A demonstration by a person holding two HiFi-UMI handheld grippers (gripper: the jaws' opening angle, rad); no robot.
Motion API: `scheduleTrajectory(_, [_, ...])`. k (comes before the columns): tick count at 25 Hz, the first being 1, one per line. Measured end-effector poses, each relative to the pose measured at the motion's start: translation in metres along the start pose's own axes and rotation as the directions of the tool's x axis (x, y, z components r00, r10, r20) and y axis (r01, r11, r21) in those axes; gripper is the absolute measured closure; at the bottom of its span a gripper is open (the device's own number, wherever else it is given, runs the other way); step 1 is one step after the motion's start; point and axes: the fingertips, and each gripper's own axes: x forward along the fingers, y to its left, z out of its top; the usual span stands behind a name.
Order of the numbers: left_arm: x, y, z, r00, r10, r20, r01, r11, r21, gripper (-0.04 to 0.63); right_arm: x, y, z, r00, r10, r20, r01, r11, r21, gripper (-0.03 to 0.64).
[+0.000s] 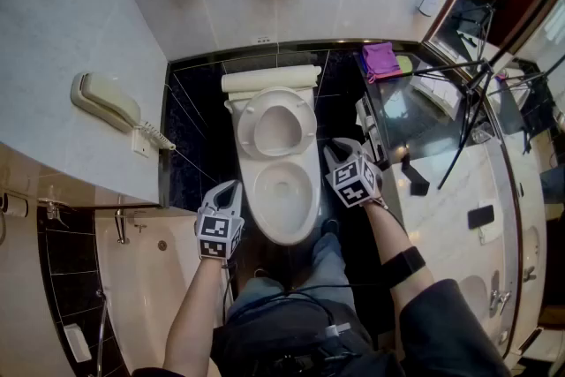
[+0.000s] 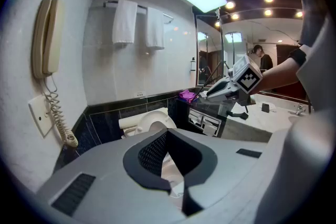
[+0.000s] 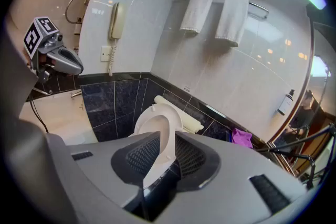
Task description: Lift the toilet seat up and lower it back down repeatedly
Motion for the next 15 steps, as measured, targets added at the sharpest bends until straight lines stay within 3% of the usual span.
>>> scheduleTrajectory(5, [0.044,0.009,0.006,0.998,0.058,-0.009,-0.059,0.998,-0.023,0.595,0.074,-0.041,0.016,1.0,0.024,0.013,-0.024,0.998,-0.055,0.459])
scheduleTrajectory(8, [0.066,0.001,0.011,0.997,0.077,-0.027,-0.078,0.996,-0.041,0.595,0.115,-0.06,0.019,0.999,0.042,0.006,-0.041,0.993,-0.108,0.459])
scheduleTrajectory(15, [0.118,-0.014,0.002,0.992,0.103,-0.068,-0.107,0.993,-0.056,0.595,0.207,-0.077,0.002,0.996,0.086,-0.015,-0.087,0.978,-0.192,0.417])
